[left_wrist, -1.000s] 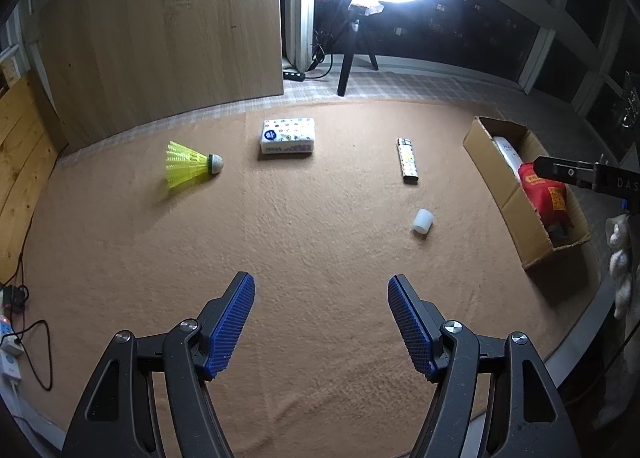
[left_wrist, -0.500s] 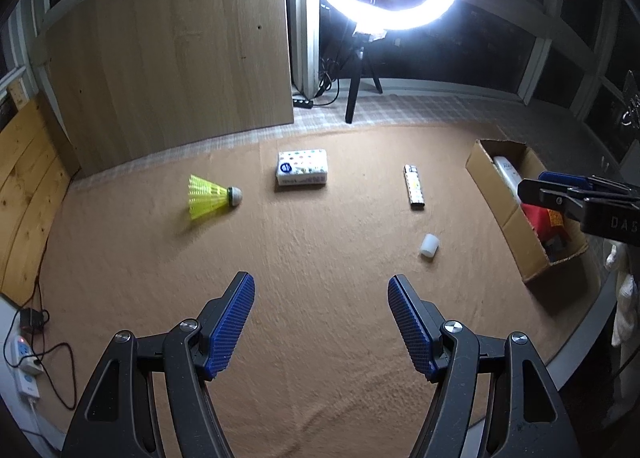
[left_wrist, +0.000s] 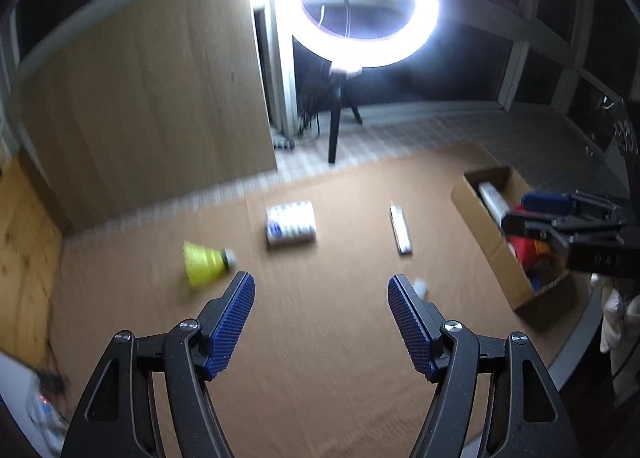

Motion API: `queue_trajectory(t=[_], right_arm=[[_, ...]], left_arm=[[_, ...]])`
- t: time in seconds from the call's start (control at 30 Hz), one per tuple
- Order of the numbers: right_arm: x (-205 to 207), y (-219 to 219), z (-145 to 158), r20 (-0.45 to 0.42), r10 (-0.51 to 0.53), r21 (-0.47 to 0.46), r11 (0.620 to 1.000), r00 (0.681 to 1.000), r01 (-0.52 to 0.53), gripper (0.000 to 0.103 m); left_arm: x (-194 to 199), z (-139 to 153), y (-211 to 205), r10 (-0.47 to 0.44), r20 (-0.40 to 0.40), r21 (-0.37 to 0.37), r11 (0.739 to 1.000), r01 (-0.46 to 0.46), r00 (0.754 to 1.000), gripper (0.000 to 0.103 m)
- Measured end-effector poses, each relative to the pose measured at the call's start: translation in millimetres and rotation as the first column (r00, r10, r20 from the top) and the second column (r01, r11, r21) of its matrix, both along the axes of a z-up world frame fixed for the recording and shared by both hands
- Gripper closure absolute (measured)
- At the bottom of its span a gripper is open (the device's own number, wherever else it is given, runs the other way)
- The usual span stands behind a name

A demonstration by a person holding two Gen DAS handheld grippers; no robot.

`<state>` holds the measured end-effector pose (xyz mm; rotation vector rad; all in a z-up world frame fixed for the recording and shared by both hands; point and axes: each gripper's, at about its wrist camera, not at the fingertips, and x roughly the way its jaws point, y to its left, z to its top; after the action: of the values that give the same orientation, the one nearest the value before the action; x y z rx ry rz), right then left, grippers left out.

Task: Organize objects
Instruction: 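Move the right tool back over the patterned lighter, then grasp the white cylinder with the left tool while the right tool grasps the patterned lighter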

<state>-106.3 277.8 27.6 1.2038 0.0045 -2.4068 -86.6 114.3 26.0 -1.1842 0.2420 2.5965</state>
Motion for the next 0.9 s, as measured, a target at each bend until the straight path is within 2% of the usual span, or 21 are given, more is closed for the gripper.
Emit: queue_trajectory(t=[0.07, 0.17, 0.23, 0.3, 0.4, 0.47, 0.63, 0.77, 0.9], right_arm=[[-12, 3, 10, -0.016, -0.01, -0.004, 1.0, 1.0, 0.01, 0.045], [-32, 7, 18, -0.027, -0.02, -0.024, 1.0, 0.999, 0.02, 0.045], [-51, 12, 12, 0.01, -0.032, -0.064, 0.997, 0.999, 0.032, 0.045], [-68, 16, 0, 0.061, -0.045, -0.086, 0.995, 0.997, 0.05, 0.045], [-81, 14, -21, 0.109, -0.04, -0.09, 0.995, 0.993, 0.05, 0.046], [-90, 11, -39, 0.142, -0.047, -0.078, 0.995, 0.989, 0.058, 0.046], [-108, 5, -80, 0.236, -0.052, -0.073, 0.995, 0.97, 0.071, 0.046], [-118, 0, -106, 0.298, -0.056, -0.077, 0.994, 0.953, 0.083, 0.046], [-125, -1, -122, 0.337, -0.059, -0.074, 0.993, 0.94, 0.088, 0.047]], left_arm=[[-16, 22, 6, -0.016, -0.052, -0.032, 0.999, 0.014, 0.999, 0.03], [-41, 48, 14, -0.036, -0.089, -0.038, 0.999, 0.033, 0.995, 0.03], [-57, 53, 20, -0.045, -0.096, -0.03, 0.999, 0.043, 0.994, 0.03], [-71, 45, 30, -0.064, -0.071, -0.02, 0.998, 0.062, 0.995, 0.03], [-83, 6, 50, -0.107, 0.018, -0.009, 0.994, 0.107, 0.994, 0.03], [-88, -34, 65, -0.136, 0.099, -0.006, 0.991, 0.137, 0.986, 0.03], [-94, -123, 93, -0.161, 0.257, 0.001, 0.986, 0.167, 0.953, 0.031], [-91, -161, 105, -0.175, 0.317, 0.032, 0.984, 0.174, 0.932, 0.032], [-86, -182, 118, -0.193, 0.346, 0.052, 0.981, 0.187, 0.918, 0.032]])
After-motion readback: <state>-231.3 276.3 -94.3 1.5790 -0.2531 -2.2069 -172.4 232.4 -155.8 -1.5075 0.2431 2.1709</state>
